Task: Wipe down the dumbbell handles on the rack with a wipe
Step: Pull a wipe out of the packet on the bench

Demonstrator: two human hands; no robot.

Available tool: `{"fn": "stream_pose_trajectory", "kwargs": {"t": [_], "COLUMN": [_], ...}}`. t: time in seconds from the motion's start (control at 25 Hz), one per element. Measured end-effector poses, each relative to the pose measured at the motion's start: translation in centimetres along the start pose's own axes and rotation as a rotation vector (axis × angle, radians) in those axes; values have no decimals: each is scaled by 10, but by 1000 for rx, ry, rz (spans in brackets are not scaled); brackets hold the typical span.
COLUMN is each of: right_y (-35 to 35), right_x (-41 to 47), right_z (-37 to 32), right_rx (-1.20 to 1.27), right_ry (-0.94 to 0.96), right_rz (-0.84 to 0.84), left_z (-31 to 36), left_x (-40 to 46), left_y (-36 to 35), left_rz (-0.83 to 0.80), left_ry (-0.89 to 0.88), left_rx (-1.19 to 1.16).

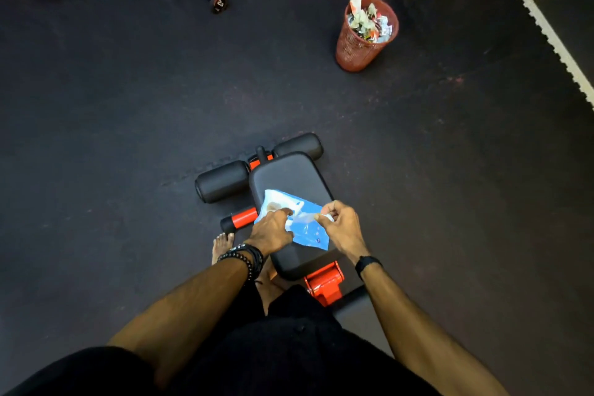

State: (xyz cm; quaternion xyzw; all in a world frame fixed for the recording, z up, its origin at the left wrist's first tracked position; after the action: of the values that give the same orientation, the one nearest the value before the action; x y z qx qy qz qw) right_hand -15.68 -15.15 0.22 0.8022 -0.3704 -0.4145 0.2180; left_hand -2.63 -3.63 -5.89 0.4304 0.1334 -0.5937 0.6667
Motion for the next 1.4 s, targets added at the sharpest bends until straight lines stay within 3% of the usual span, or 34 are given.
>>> {"fn": "stream_pose_trajectory", "kwargs": {"t": [0.24,0.4,0.6,0.8,1.04,1.24,1.4], "right_y": [11,10,-10,-36,-64,-89,-95], "right_x": [-6,-1,14,22,37,45,45], "right_z": [-11,6,29,38,57,57,56], "right_rx": [92,168,62,-34,-267,-374,-283], "right_ry": [71,-29,-152,-162,-134,-41,-41], "right_rz": [89,165,154,43,-165,-325,-410], "left_z": [1,4,7,9,0,-3,-17], "left_x": [6,1,-6,-14,-2,0,17], "left_y": [2,-3,-2,3,-8,-4,-19], "left_rz": [9,-29,-56,-11,-25,5,-47], "left_ry": [-5,4,19,17,4,56,78], "left_rx": [-4,25,36,203,234,169,-35]}}
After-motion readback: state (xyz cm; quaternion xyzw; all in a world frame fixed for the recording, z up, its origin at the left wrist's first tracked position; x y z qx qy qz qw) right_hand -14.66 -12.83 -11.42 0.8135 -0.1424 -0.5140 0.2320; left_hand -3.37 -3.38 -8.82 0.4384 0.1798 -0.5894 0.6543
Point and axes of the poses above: each hand's wrist, its own x-axis towards the middle knuckle, its own y-axis out of the back of the hand, z = x × y, the point moved 8 cm from there along x, towards the middle knuckle, and after that the axes turned 9 degrees about -x, right-handed, at the moved point
